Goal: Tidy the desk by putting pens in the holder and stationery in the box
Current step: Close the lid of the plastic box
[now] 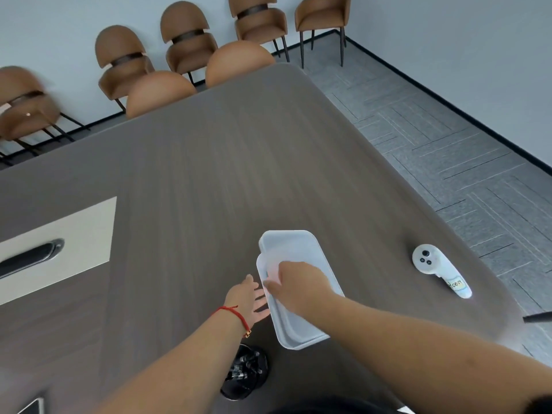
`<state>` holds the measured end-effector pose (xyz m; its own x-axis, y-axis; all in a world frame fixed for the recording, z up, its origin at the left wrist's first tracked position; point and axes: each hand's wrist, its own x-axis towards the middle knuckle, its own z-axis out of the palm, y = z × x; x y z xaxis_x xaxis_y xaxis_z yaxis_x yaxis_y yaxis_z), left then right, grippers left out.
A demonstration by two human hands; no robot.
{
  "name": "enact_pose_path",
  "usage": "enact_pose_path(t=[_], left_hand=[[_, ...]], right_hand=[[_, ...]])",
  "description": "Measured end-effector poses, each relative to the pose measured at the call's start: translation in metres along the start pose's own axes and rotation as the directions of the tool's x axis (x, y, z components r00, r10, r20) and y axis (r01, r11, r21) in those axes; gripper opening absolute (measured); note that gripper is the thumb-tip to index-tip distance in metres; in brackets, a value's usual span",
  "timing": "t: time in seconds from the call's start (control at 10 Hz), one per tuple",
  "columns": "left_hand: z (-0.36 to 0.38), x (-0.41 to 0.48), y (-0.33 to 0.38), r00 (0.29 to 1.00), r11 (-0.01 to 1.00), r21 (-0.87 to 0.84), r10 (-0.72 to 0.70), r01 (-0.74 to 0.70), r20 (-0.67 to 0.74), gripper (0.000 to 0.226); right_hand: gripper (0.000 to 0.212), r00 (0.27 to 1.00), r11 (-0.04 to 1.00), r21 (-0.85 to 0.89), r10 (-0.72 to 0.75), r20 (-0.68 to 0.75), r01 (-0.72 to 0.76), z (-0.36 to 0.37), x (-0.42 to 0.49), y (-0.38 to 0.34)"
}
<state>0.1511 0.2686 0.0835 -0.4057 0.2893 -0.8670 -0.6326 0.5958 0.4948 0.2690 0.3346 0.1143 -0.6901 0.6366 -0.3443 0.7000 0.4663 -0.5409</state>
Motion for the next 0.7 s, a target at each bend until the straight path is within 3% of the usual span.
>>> enact_pose_path(t=[0.1, 0.2, 0.6, 0.7], left_hand=[[-0.006, 0.005, -0.005, 0.999, 1.000, -0.023, 0.013, -0.014, -0.029, 0.036], [-0.013, 0.004, -0.011, 0.999, 0.999, -0.009, 0.039, -0.039, 0.003, 0.028], [-0.021, -0.005, -0.013, 0.990, 0.971, 0.225, 0.055, -0.083, 0.127, 0.014], [-0.019, -0.011, -0.012, 0.982, 0.942, 0.299, 0.107, -0.150, 0.155, 0.024]], right_hand=[[0.023, 0.991, 0.937, -0.323, -0.117, 0.070, 0.134, 0.027, 0.007, -0.011], [0.022, 0.963, 0.801, -0.536, -0.191, 0.192, 0.266, 0.044, 0.011, -0.011], [0.026, 0.968, 0.786, -0.572, -0.137, 0.209, 0.235, 0.056, 0.017, -0.013], [0.026, 0.972, 0.896, -0.426, -0.025, 0.233, 0.125, 0.048, 0.025, -0.013]])
